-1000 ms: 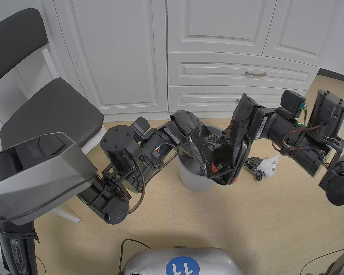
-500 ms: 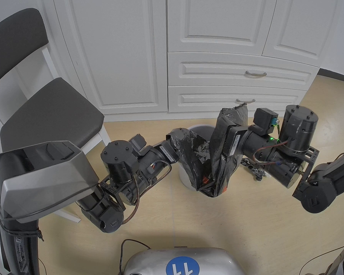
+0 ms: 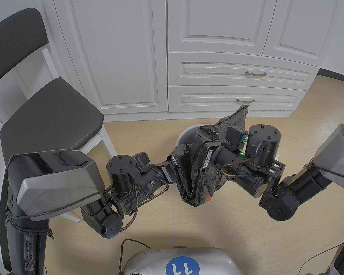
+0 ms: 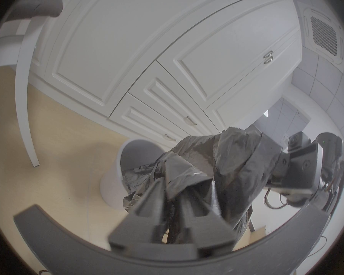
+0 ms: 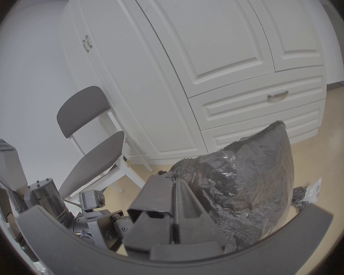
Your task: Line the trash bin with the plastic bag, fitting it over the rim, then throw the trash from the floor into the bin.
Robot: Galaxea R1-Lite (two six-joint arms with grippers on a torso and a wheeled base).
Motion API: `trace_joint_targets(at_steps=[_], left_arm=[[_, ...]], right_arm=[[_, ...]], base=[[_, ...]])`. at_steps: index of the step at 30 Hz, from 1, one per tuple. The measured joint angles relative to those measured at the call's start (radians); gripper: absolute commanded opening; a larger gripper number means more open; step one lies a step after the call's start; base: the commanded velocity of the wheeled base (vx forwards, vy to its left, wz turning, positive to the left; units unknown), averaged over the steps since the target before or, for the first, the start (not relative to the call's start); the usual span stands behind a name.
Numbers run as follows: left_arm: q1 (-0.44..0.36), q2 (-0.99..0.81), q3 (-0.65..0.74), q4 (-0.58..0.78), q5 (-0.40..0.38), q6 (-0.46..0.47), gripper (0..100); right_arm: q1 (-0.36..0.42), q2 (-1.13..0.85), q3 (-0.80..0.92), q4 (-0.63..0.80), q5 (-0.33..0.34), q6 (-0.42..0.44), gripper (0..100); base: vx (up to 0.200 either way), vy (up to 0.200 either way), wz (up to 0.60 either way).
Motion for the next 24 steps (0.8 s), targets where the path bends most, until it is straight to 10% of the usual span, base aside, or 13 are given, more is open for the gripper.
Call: trace_joint_targets(at_steps=[24], left_arm=[[0.075,0.071,0.029,-0.017,-0.237,0.072,100]], right_arm=[[-0.037,0.060,-0.059,0.000,0.004,0.029,0]], base=[[0.000,0.000,0.00]])
